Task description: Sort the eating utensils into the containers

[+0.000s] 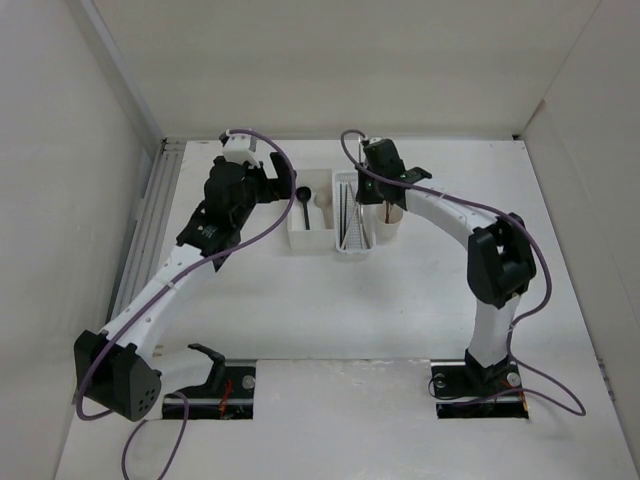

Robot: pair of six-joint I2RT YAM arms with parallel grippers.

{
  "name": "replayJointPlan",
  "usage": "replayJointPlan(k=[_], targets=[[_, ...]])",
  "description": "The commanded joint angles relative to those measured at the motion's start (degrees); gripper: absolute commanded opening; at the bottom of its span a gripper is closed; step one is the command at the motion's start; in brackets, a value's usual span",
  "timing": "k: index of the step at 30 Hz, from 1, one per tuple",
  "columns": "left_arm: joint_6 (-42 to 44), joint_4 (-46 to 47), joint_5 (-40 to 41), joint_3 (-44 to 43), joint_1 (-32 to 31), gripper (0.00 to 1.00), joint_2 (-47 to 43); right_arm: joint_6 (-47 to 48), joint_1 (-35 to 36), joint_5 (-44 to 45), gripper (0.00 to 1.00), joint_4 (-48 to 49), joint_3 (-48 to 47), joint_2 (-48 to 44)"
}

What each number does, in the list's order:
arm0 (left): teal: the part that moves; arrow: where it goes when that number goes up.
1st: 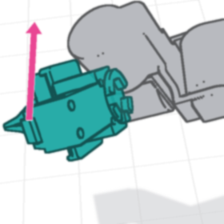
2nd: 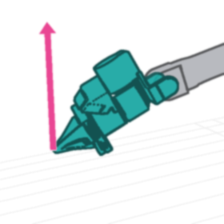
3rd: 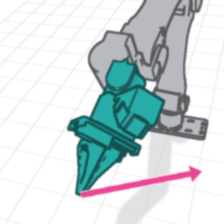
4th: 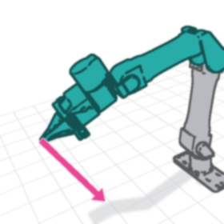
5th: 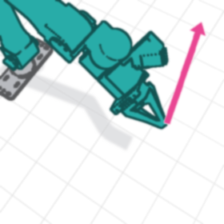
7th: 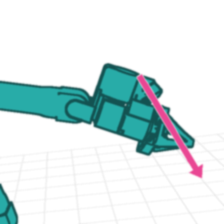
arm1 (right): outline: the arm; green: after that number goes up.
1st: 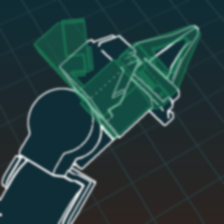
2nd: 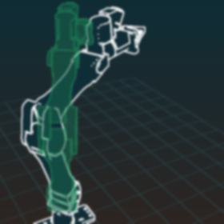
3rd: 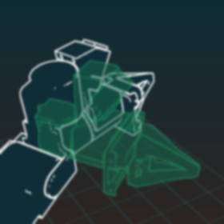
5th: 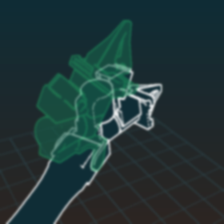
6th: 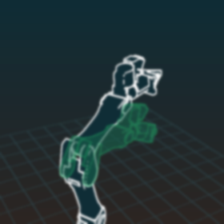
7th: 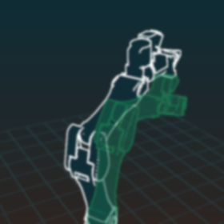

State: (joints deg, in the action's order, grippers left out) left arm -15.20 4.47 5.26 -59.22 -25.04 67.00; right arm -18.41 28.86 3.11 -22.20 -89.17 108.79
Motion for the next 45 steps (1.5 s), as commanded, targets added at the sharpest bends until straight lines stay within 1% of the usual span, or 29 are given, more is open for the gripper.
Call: replayJointPlan(k=[1, 4, 11, 14, 15, 19, 24, 28, 32, 33, 36, 39, 41, 43, 45], targets=[[0.5, 2.2, 0.5, 0.5, 0.5, 1.00, -0.5, -0.9, 1.3, 3.5, 0.00, -3.6, -2.8, 1.6], [0.5, 1.7, -0.1, 0.5, 1.0, 1.00, 0.1, -2.8, 1.3, 3.5, 0.00, -4.2, -2.2, 2.9], [0.0, 1.7, -0.6, 0.5, 1.6, 1.00, 1.2, -3.5, 1.8, 2.4, 0.00, -4.2, -0.9, 4.1], [0.0, 1.7, -0.6, 0.5, 1.6, 1.00, 1.2, -4.0, 1.8, 1.9, 0.07, -4.2, -0.3, 4.1], [0.0, 1.7, -0.6, 0.5, 1.6, 1.00, 1.2, -4.0, 1.8, 1.9, 0.11, -4.2, -0.3, 4.1], [0.0, 1.7, -0.6, 0.5, 1.6, 1.00, 1.2, -5.2, 1.8, 1.3, 0.13, -4.2, 1.0, 4.1], [0.0, 1.2, -0.6, 0.5, 1.6, 1.00, 0.7, -5.2, 2.3, 1.3, 0.13, -4.2, 1.5, 4.1], [0.0, 1.2, -0.6, 0.5, 1.6, 1.00, 0.7, -5.8, 2.9, 1.3, 0.16, -4.7, 2.1, 4.1], [0.0, 1.2, -0.6, 0.5, 1.6, 1.00, 0.7, -5.8, 3.4, 1.3, 0.23, -4.7, 2.1, 4.1], [0.0, 1.2, -0.6, 0.5, 1.6, 1.00, 0.7, -6.3, 3.4, 1.3, 0.31, -5.3, 2.1, 4.1], [0.0, 1.2, -0.6, 0.5, 1.6, 1.00, 0.7, -6.3, 3.4, 2.5, 0.43, -5.3, 2.1, 3.5], [0.0, 1.2, -0.6, 0.5, 1.6, 1.00, 0.1, -6.3, 3.4, 3.6, 0.44, -5.8, 1.5, 2.0], [0.0, 1.2, -0.6, 1.0, 1.6, 1.00, 0.1, -5.7, 3.9, 6.5, 0.44, -5.8, 0.1, 1.4], [0.0, 1.2, -0.6, 1.0, 1.6, 1.00, 0.1, -3.7, 5.0, 9.3, 0.44, -7.6, -3.0, -0.3], [0.0, 1.2, -0.6, 1.0, 1.6, 1.00, -0.4, -2.9, 5.0, 9.8, 0.44, -9.3, -5.5, -2.0]])
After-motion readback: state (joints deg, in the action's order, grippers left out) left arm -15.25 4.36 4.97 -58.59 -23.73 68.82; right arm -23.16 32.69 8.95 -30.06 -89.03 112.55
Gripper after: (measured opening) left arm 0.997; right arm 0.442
